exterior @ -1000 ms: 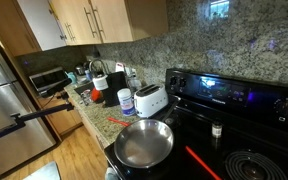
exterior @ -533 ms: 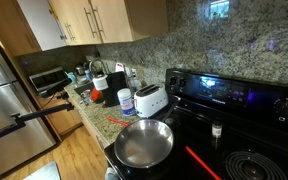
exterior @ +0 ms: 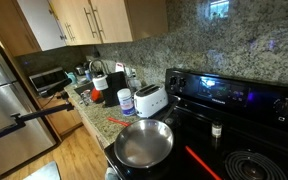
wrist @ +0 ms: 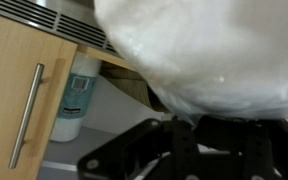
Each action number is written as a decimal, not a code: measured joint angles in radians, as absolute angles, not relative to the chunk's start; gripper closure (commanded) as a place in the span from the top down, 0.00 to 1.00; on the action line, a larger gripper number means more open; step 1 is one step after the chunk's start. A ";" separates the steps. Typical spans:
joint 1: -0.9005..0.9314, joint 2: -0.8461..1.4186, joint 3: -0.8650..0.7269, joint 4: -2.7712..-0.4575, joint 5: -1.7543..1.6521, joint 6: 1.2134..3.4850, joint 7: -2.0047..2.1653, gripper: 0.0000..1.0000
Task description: Put the paper towel roll on the stove
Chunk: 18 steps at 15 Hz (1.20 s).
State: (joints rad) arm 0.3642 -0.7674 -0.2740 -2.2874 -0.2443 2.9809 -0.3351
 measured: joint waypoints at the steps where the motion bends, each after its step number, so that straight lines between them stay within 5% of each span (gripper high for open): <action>1: 0.386 -0.806 -0.273 -2.298 -0.237 2.935 -0.364 0.00; 18: 0.486 -1.178 -0.330 -2.384 -0.102 2.355 -0.704 0.00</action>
State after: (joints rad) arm 0.4859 -1.1783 -0.3305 -2.3842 -0.1024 2.3553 -0.7036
